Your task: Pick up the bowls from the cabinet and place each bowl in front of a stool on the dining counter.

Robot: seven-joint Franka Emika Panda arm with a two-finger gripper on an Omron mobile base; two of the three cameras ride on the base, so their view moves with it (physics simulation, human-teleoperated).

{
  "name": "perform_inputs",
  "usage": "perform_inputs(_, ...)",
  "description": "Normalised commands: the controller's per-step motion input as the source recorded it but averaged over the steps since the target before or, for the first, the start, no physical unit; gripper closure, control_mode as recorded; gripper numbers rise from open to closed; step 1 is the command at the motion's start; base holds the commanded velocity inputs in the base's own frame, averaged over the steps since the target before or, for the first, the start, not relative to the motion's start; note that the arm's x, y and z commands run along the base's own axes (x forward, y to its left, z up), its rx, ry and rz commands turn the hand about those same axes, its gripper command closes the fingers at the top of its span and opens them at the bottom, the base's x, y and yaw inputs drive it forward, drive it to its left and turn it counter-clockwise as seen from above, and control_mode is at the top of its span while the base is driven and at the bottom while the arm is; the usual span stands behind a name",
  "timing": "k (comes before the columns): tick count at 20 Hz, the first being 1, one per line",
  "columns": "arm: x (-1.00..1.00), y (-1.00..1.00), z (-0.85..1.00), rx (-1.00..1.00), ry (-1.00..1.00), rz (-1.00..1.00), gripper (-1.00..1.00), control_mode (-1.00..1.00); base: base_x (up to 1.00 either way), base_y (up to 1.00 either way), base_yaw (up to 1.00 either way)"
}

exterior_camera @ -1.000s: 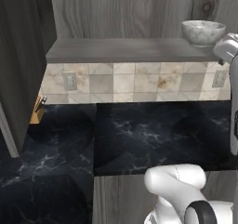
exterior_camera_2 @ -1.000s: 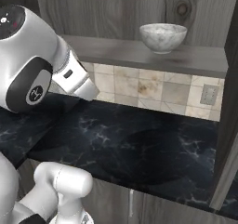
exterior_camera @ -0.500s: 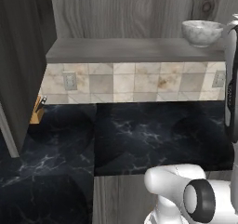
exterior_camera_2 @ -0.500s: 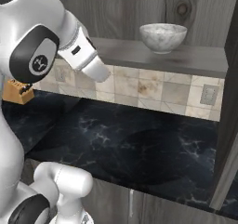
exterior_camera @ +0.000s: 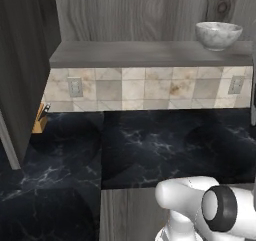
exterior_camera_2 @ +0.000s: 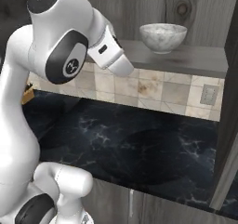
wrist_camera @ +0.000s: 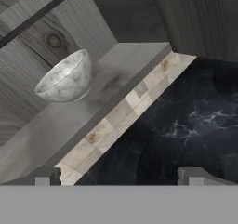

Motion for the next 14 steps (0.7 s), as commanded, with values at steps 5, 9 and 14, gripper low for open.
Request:
perform_inputs(5,0.66,-0.24,0.0,0.03,-0.02,0.0,-1.0,-1.0,0.0,0.0,0.0)
perform_inputs(9,0.8,-0.19,0.0,0.08,0.04,0.0,-1.0,-1.0,0.0,0.0,0.0)
perform_inputs(14,0.8,-0.08,0.0,0.08,0.1,0.0,-1.0,-1.0,0.0,0.0,0.0)
